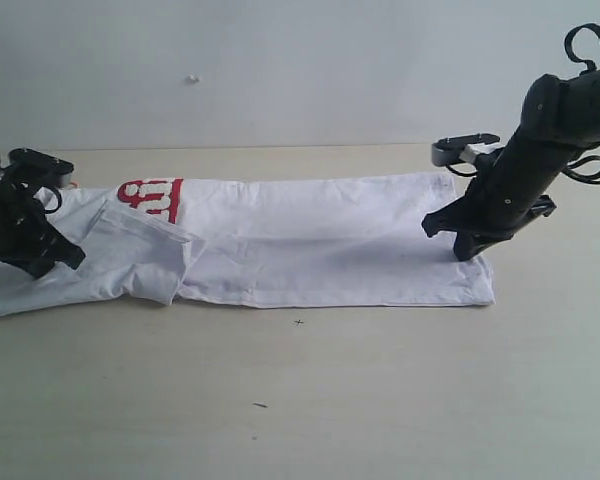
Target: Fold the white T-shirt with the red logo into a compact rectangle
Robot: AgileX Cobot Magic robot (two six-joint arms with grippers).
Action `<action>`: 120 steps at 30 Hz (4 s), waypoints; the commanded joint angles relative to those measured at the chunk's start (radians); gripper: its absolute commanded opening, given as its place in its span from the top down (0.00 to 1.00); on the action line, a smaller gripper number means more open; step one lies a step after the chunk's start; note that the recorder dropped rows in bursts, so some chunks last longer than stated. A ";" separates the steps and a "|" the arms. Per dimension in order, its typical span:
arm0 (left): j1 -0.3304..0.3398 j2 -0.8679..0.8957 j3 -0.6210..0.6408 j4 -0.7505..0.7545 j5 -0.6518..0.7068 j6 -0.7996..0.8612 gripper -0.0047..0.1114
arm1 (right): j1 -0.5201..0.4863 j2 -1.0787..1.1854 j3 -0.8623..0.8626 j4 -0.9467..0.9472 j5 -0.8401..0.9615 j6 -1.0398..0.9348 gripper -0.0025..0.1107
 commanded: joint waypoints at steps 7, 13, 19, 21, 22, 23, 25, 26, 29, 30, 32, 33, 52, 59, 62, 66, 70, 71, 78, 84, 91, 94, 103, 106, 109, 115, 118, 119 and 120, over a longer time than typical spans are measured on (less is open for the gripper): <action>0.005 0.000 0.175 0.041 0.081 -0.006 0.92 | -0.005 -0.126 0.259 -0.026 -0.074 0.051 0.98; -0.004 -0.065 0.260 0.000 0.125 -0.034 0.96 | -0.005 -0.195 0.387 -0.078 -0.071 0.100 0.98; -0.010 -0.138 0.318 -0.011 0.191 -0.060 0.96 | -0.005 -0.267 0.419 -0.084 -0.073 0.116 0.98; -0.010 -0.177 0.323 -0.019 0.180 -0.060 0.96 | -0.005 -0.308 0.419 -0.084 -0.073 0.116 0.98; -0.010 -0.196 0.323 -0.022 0.166 -0.060 0.96 | -0.005 -0.327 0.419 -0.084 -0.085 0.116 0.98; -0.010 -0.228 0.323 -0.030 0.140 -0.060 0.96 | -0.005 -0.351 0.419 -0.082 -0.100 0.116 0.98; -0.010 -0.277 0.323 -0.054 0.073 -0.060 0.96 | -0.005 -0.394 0.419 -0.044 -0.142 0.116 0.98; -0.010 -0.313 0.323 -0.082 0.014 -0.060 0.96 | -0.005 -0.415 0.419 -0.006 -0.166 0.099 0.98; -0.010 -0.385 0.323 -0.195 -0.106 -0.006 0.96 | 0.001 -0.453 0.419 0.168 -0.200 -0.041 0.98; -0.010 -0.397 0.323 -0.231 -0.136 0.018 0.96 | 0.010 -0.455 0.417 0.235 -0.207 -0.105 0.98; -0.010 -0.412 0.323 -0.340 -0.196 0.098 0.96 | 0.045 -0.449 0.406 0.351 -0.220 -0.212 0.98; -0.010 -0.412 0.323 -0.387 -0.211 0.134 0.96 | 0.064 -0.442 0.394 0.377 -0.223 -0.234 0.98; 0.001 -0.196 0.323 -0.584 -0.318 0.359 0.96 | 0.397 0.007 -0.057 0.371 -0.135 -0.135 0.98; 0.032 -0.144 0.309 -0.584 -0.357 0.356 0.96 | 0.394 0.051 -0.069 -0.036 -0.108 0.155 0.98; 0.039 -0.132 0.301 -0.582 -0.358 0.356 0.96 | 0.394 0.051 -0.069 -0.188 -0.085 0.253 0.98; 0.056 -0.121 0.301 -0.566 -0.360 0.356 0.96 | 0.392 0.055 -0.069 -0.270 -0.059 0.283 0.98; 0.083 -0.118 0.301 -0.565 -0.350 0.327 0.96 | 0.370 0.056 -0.069 -0.300 -0.027 0.283 0.98; 0.094 -0.118 0.301 -0.565 -0.350 0.323 0.96 | 0.361 0.056 -0.069 -0.300 -0.018 0.283 0.98; 0.124 -0.120 0.301 -0.565 -0.339 0.305 0.96 | 0.322 0.056 -0.069 -0.302 0.004 0.284 0.98; 0.122 -0.155 0.294 -0.628 -0.345 0.305 0.96 | 0.322 0.044 -0.070 -0.289 -0.023 0.279 0.98; 0.083 -0.217 0.240 -0.932 -0.240 0.534 0.96 | 0.327 -0.017 -0.071 0.135 -0.169 0.007 0.98; 0.050 -0.194 0.226 -1.060 -0.185 0.687 0.96 | 0.339 -0.003 -0.071 0.269 -0.202 -0.093 0.98; 0.046 -0.094 0.226 -1.029 -0.273 0.681 0.96 | 0.343 0.067 -0.071 0.142 -0.229 -0.015 0.98; 0.069 -0.074 0.226 -1.025 -0.299 0.681 0.96 | 0.343 0.068 -0.071 0.039 -0.236 0.046 0.98; 0.096 -0.063 0.226 -1.025 -0.317 0.681 0.96 | 0.341 0.068 -0.071 -0.028 -0.236 0.090 0.98; 0.153 -0.057 0.228 -0.972 -0.326 0.668 0.96 | 0.331 0.068 -0.071 -0.138 -0.197 0.145 0.98; 0.178 -0.057 0.246 -0.953 -0.343 0.663 0.96 | 0.308 0.068 -0.071 -0.140 -0.176 0.149 0.98; 0.185 -0.057 0.248 -0.953 -0.349 0.663 0.96 | 0.300 0.068 -0.071 -0.140 -0.168 0.149 0.98; 0.193 -0.057 0.253 -0.953 -0.354 0.663 0.96 | 0.290 0.068 -0.071 -0.140 -0.159 0.149 0.98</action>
